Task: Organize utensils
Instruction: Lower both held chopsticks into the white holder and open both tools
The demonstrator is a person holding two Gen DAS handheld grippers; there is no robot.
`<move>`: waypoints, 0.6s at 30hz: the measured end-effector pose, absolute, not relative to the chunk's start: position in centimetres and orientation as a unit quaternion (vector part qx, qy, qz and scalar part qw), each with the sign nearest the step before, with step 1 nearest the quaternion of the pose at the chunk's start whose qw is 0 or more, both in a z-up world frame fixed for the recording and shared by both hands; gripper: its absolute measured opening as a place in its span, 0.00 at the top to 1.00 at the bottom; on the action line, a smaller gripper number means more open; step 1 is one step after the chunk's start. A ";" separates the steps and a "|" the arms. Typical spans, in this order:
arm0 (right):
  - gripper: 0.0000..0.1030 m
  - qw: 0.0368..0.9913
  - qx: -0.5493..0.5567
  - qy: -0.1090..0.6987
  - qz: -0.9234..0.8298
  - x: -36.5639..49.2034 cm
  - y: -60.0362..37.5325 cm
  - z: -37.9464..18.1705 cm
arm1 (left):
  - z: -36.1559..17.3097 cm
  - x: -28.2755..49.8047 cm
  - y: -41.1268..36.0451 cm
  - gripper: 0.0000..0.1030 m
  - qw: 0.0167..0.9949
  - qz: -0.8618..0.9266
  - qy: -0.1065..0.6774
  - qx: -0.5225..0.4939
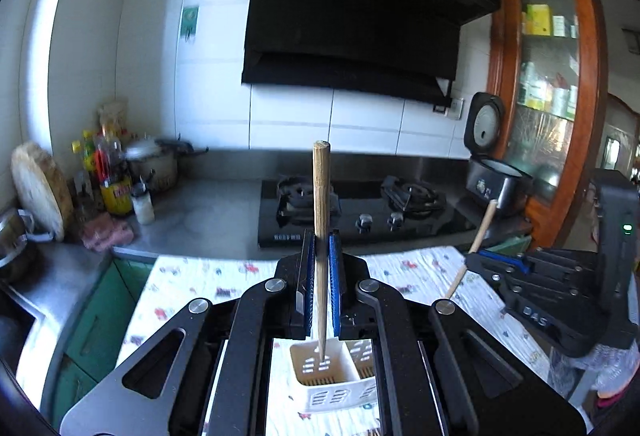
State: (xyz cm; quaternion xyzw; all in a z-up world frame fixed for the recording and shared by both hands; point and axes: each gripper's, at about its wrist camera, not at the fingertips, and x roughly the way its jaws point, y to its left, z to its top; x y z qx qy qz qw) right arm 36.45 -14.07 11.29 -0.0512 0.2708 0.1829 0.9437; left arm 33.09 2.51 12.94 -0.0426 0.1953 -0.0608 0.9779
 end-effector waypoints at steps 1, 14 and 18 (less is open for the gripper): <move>0.94 0.942 -0.051 0.276 0.185 36.5 -14.1 10.8 | 12.2 33.6 2.6 0.95 0.976 -0.060 0.204 -0.044; 0.93 0.930 -0.055 0.313 0.185 36.7 -14.1 6.8 | 6.7 35.2 3.0 0.94 0.958 -0.059 0.278 -0.048; 0.93 0.931 -0.056 0.313 0.182 36.3 -14.2 6.7 | 6.8 34.9 2.9 0.91 0.958 -0.058 0.278 -0.043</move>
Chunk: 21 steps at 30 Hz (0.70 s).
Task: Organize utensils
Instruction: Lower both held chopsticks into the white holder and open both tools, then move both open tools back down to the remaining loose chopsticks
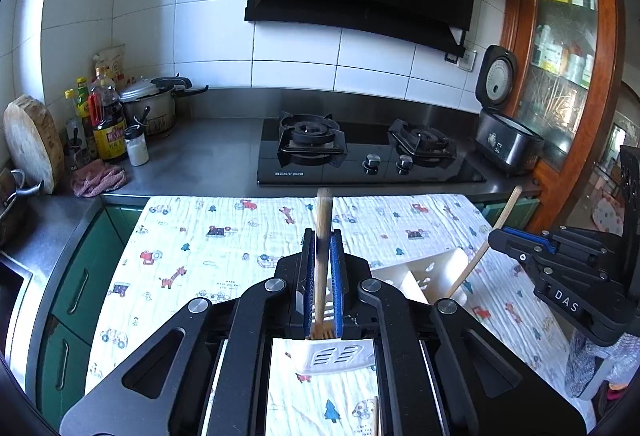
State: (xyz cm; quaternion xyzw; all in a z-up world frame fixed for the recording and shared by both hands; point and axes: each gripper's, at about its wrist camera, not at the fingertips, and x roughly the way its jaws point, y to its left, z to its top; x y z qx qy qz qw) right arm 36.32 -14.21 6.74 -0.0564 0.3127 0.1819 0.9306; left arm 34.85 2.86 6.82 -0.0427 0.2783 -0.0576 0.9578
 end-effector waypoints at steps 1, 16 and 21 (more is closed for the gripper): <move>0.93 0.931 -0.056 0.311 0.181 36.2 -14.3 6.8 | 6.9 34.7 2.8 0.88 0.958 -0.057 0.277 -0.043; 0.56 0.956 -0.059 0.235 0.168 27.9 -17.6 10.8 | 9.2 25.9 3.6 0.48 0.971 -0.063 0.224 -0.049; 0.52 0.957 -0.060 0.223 0.174 23.9 -18.4 10.6 | 8.4 22.4 3.7 0.48 0.970 -0.068 0.226 -0.061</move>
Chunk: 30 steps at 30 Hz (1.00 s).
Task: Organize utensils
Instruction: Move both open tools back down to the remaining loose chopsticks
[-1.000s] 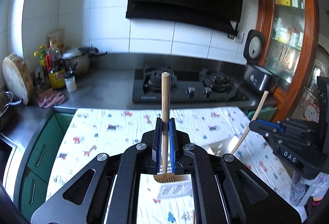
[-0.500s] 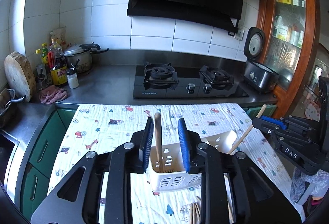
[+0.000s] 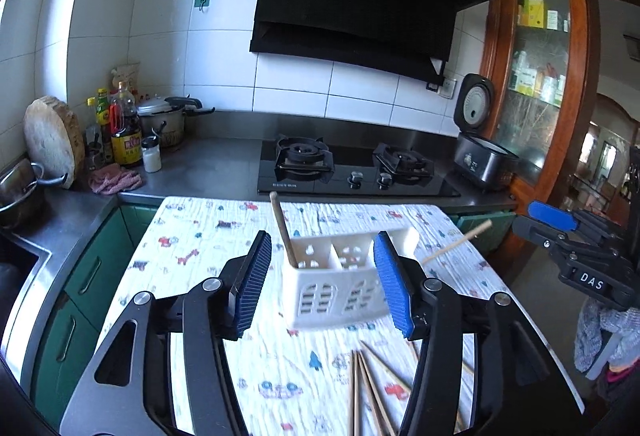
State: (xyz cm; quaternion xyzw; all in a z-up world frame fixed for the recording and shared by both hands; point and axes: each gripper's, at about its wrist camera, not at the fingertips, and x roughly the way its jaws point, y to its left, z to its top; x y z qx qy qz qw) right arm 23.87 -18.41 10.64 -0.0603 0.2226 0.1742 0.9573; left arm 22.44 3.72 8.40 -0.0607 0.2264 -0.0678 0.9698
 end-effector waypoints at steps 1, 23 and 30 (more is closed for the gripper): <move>0.52 0.957 -0.059 0.224 0.176 23.1 -18.5 10.5 | 8.0 21.7 3.7 0.48 0.969 -0.069 0.228 -0.059; 0.71 0.897 -0.078 0.379 0.213 13.2 -16.0 -7.8 | -3.7 11.9 5.7 0.44 0.948 -0.027 0.305 -0.087; 0.81 0.887 -0.079 0.401 0.214 14.8 -15.3 -9.7 | -6.0 11.5 6.0 0.44 0.939 -0.026 0.330 -0.093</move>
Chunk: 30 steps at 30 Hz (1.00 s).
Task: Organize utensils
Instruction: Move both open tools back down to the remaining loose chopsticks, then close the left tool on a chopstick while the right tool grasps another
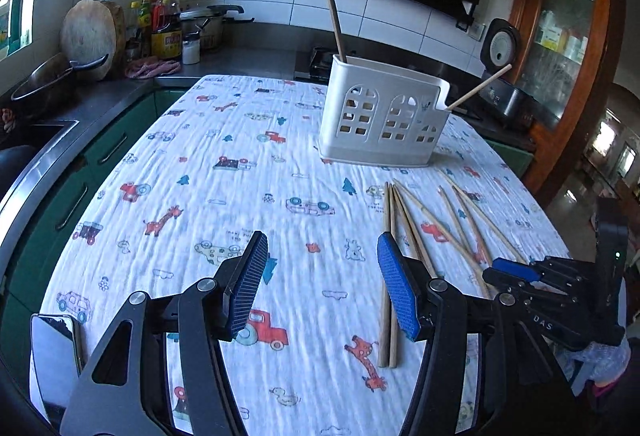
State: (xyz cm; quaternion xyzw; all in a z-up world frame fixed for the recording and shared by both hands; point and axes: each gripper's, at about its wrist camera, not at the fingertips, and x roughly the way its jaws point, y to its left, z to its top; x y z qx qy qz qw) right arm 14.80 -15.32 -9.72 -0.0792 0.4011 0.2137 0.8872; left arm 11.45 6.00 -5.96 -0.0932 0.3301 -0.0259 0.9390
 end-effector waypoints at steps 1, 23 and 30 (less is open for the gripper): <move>0.82 0.886 -0.080 0.403 0.213 15.1 -15.2 -9.8 | -6.3 11.4 6.0 0.44 0.938 -0.026 0.333 -0.096; 0.84 0.881 -0.122 0.408 0.207 17.1 -13.6 -11.0 | -9.7 11.5 3.5 0.46 0.920 -0.061 0.376 -0.093; 0.89 0.877 -0.116 0.417 0.208 17.3 -13.2 -11.2 | -10.4 11.8 2.8 0.60 0.913 -0.080 0.389 -0.094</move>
